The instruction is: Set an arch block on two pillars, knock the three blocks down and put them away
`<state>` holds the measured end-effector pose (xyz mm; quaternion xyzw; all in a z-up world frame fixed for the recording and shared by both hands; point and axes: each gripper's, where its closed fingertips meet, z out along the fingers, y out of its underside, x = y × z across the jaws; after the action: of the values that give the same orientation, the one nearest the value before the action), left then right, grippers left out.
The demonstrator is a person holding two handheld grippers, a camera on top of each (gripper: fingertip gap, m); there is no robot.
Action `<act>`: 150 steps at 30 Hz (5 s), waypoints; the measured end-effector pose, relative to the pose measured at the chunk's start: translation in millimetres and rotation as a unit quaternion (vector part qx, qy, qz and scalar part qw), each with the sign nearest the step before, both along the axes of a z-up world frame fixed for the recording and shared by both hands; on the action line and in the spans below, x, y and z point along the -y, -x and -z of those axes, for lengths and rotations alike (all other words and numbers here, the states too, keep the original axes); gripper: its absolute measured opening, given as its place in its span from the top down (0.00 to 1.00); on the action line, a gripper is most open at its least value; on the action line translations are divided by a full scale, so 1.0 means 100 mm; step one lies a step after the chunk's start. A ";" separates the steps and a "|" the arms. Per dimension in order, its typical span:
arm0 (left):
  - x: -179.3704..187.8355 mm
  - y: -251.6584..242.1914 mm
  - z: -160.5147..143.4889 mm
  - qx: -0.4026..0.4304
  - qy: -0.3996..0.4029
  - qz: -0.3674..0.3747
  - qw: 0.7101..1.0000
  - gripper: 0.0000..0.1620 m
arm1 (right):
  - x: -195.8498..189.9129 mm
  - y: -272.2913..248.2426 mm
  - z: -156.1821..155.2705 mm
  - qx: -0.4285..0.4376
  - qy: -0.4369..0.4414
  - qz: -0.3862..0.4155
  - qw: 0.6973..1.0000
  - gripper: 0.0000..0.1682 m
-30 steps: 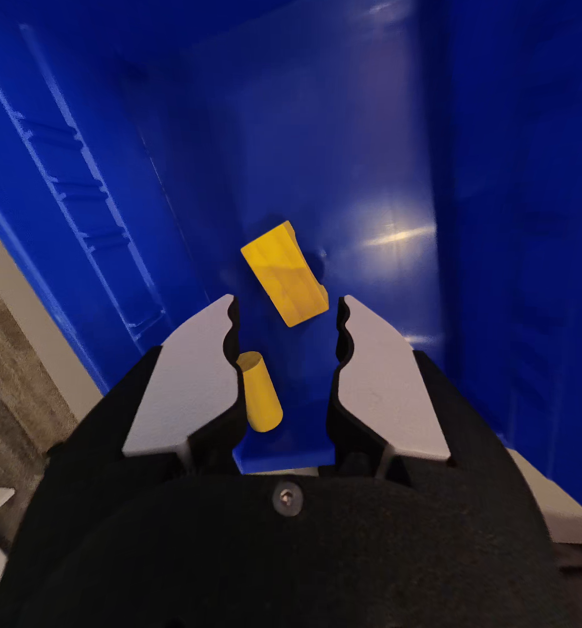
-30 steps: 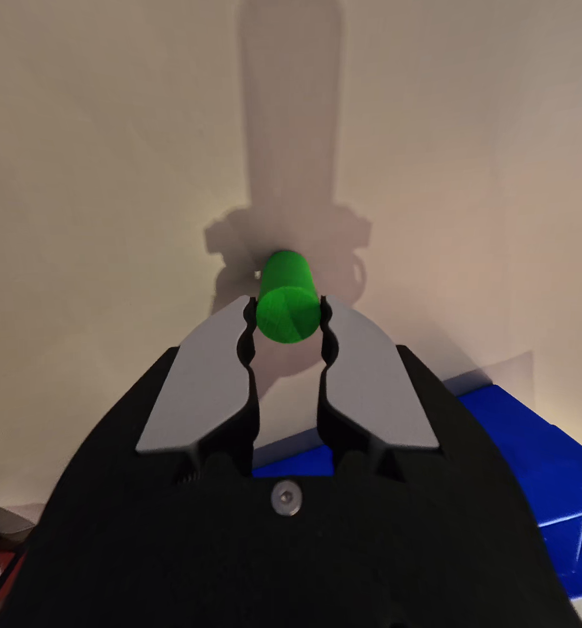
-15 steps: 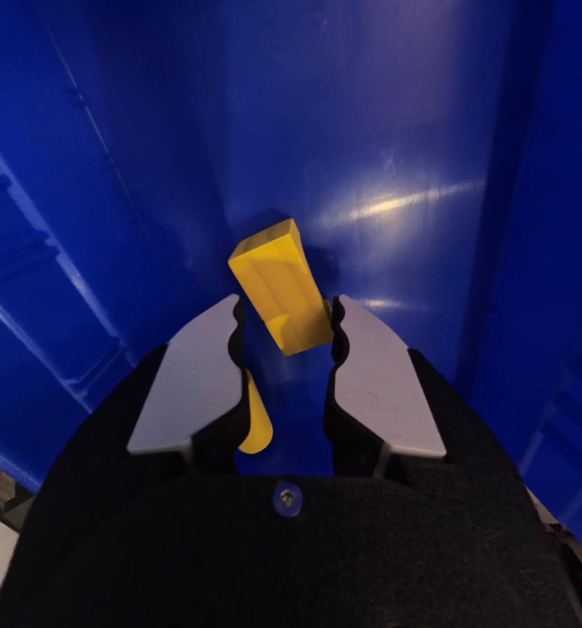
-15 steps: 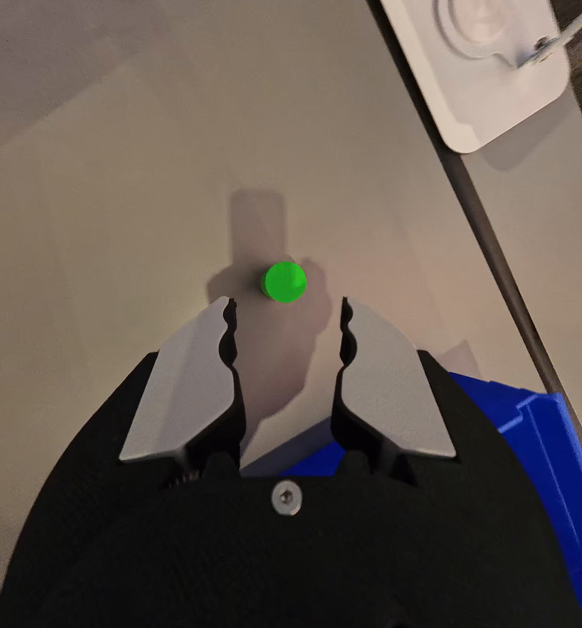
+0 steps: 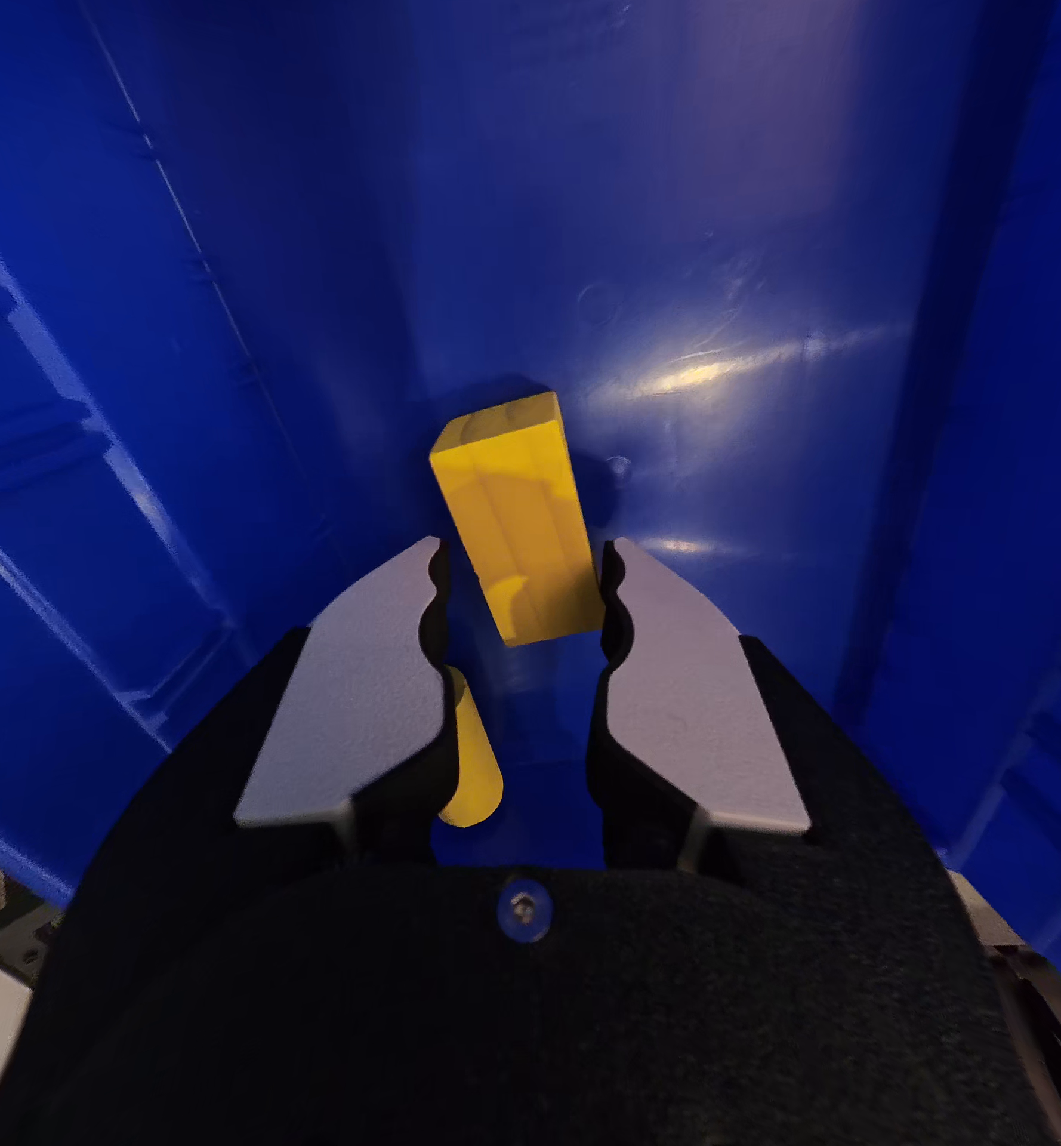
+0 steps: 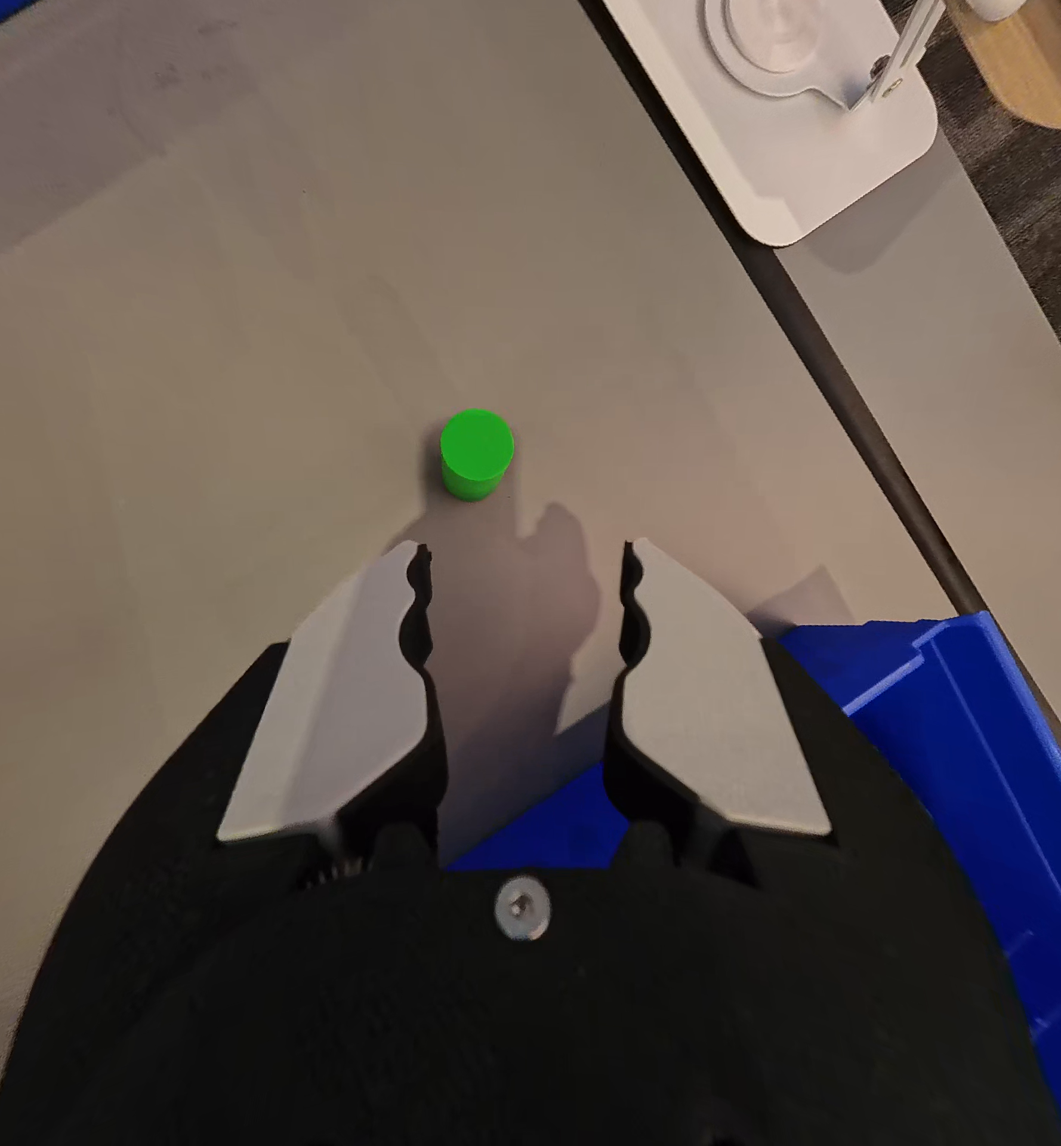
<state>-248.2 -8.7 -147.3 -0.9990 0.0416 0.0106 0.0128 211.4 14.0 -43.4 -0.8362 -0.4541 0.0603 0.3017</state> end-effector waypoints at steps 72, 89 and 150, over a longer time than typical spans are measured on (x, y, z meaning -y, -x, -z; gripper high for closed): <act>0.51 -3.29 -2.55 0.754 -0.255 0.130 0.591 0.80 | 0.84 1.36 -1.43 -0.243 -0.543 -0.158 0.788 0.70; 0.22 -2.26 -2.93 0.380 -0.591 0.231 0.673 0.75 | 0.19 1.23 -0.53 -0.085 -0.026 -0.180 0.980 0.80; -0.10 0.01 -0.04 0.015 -0.050 0.003 0.999 0.76 | 0.41 0.11 -0.49 0.004 -0.072 -0.088 0.994 0.69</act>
<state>-248.8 1.6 -143.6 -0.9970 0.0443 -0.0025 0.0630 200.0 -26.6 5.2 -0.7695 -0.5299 0.0503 0.3529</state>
